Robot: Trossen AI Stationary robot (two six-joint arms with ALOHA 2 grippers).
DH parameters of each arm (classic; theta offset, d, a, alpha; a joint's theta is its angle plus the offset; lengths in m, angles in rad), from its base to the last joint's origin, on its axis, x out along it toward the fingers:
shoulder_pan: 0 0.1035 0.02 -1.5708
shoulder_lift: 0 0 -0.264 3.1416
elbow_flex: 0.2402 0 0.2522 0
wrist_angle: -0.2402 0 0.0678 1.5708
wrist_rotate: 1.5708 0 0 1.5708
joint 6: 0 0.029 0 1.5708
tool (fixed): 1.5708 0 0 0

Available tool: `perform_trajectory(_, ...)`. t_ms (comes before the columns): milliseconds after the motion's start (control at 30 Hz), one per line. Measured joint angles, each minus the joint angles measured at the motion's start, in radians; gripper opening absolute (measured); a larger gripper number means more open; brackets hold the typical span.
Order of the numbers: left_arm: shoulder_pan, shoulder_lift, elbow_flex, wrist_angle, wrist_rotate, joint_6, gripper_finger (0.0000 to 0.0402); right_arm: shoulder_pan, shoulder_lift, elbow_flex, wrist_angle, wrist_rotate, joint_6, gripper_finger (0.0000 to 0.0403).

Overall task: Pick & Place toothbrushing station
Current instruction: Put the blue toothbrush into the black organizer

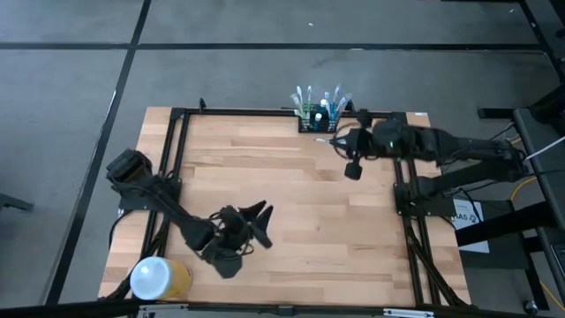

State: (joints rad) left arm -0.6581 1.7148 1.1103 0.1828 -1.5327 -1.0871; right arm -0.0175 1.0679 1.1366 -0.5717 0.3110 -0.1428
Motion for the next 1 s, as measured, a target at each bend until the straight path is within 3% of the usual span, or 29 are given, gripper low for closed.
perform_trajectory(100, -0.011, -0.062, 0.0, 0.009, 0.134, 0.3, 0.0148, -0.116, 0.001, 0.018, -0.025, -0.179, -0.085, 0.0015)
perform_trajectory(233, 0.033, -0.16, 0.0, 0.109, 0.431, 0.749, 0.0145, -0.262, 0.002, 0.021, -0.059, -0.359, -0.176, 0.0015)
perform_trajectory(367, 0.113, -0.271, 0.001, 0.09, 0.664, 1.013, 0.0137, -0.379, 0.035, 0.021, -0.1, -0.492, -0.26, 0.0015)
perform_trajectory(533, 0.193, -0.39, 0.001, -0.245, 0.76, 1.03, 0.0129, -0.513, 0.12, 0.035, -0.163, -0.59, -0.394, 0.0015)
perform_trajectory(667, 0.21, -0.429, 0.001, -0.423, 0.794, 0.992, 0.0128, -0.594, 0.228, 0.148, -0.294, -0.563, -0.547, 0.0015)
perform_trajectory(867, 0.185, -0.411, 0.0, -0.486, 0.802, 0.904, 0.0127, -0.691, 0.345, 0.427, -0.388, -0.567, -0.605, 0.0015)
perform_trajectory(1000, 0.167, -0.376, 0.0, -0.47, 0.798, 0.881, 0.0127, -0.761, 0.442, 0.516, -0.451, -0.665, -0.578, 0.0015)
